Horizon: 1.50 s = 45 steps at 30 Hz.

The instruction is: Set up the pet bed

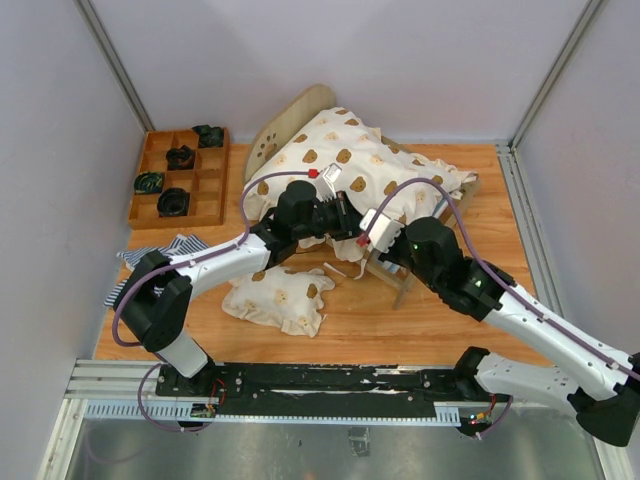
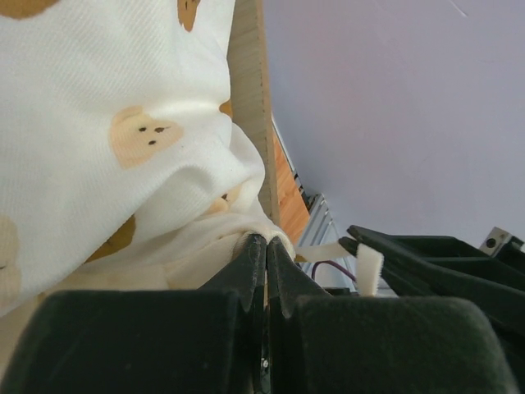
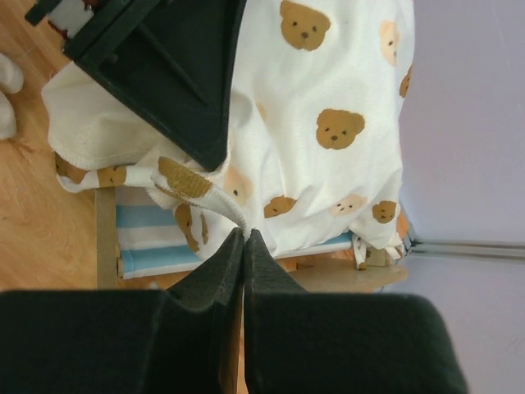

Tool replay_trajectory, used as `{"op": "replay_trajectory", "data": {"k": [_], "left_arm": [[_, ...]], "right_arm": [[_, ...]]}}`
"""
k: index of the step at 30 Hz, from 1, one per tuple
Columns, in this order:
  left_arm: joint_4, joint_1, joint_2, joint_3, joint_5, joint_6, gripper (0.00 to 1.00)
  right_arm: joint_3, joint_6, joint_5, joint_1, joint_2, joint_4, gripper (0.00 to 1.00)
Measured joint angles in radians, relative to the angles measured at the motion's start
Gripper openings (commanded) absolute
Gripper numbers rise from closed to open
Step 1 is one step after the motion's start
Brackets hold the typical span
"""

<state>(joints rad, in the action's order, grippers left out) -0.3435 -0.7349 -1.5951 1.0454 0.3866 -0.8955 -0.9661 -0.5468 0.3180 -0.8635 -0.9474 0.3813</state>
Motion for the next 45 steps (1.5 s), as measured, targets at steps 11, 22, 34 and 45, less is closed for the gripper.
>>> {"op": "replay_trajectory", "data": {"k": [11,22,34,45], "left_arm": [[-0.004,0.0,0.0,0.0,0.0,0.0,0.0],[-0.041,0.001,-0.045,0.0,0.005,-0.008,0.0],[-0.056,0.001,-0.045,-0.03,-0.001,-0.003,0.0],[-0.06,0.001,-0.063,-0.03,-0.016,0.024,0.0]], "right_arm": [[0.192,0.212,0.055,0.0,0.001,-0.093,0.03],[0.15,0.621,0.134,0.0,0.0,0.063,0.44],[0.034,1.076,0.258,0.235,-0.014,0.266,0.43],[0.045,1.264,0.119,0.286,0.029,0.277,0.49]]}}
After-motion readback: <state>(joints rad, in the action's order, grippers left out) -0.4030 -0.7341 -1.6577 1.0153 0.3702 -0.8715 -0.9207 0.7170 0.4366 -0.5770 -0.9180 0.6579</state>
